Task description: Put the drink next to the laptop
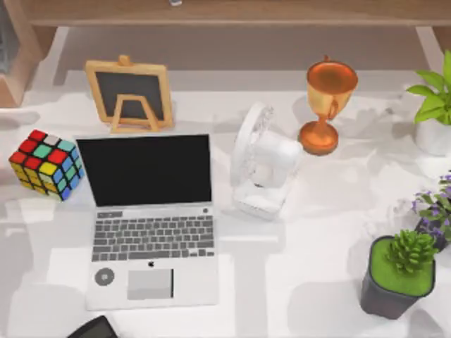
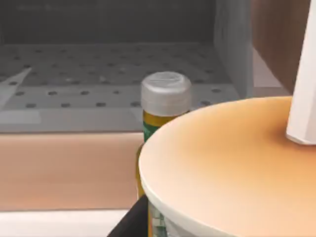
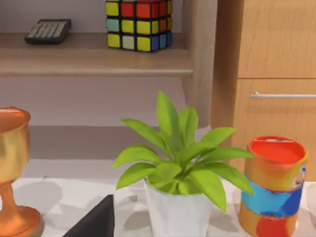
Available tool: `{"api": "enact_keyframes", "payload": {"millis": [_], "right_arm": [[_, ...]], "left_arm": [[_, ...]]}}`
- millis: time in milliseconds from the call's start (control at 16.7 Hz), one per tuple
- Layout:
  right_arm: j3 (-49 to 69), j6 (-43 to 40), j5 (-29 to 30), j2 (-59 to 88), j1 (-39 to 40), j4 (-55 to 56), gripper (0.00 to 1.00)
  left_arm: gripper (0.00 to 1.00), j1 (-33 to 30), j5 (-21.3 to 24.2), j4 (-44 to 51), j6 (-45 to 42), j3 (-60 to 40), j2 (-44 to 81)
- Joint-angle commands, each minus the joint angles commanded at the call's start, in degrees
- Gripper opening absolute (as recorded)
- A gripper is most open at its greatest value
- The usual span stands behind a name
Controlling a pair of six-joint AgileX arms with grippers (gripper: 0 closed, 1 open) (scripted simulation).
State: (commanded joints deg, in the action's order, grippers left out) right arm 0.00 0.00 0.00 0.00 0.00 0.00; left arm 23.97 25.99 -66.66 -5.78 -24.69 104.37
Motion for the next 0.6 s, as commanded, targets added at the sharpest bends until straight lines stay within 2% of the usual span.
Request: {"api": "enact_keyframes", "payload": {"millis": [300, 600], "right_arm": [[0.00, 0.00, 0.00, 0.00, 0.00, 0.00, 1.00], [0.00, 0.00, 0.00, 0.00, 0.00, 0.00, 1.00]], "left_arm": [[0.02, 0.00, 0.00, 0.00, 0.00, 0.00, 0.00], [0.00, 0.00, 0.00, 0.00, 0.00, 0.00, 0.00]]}}
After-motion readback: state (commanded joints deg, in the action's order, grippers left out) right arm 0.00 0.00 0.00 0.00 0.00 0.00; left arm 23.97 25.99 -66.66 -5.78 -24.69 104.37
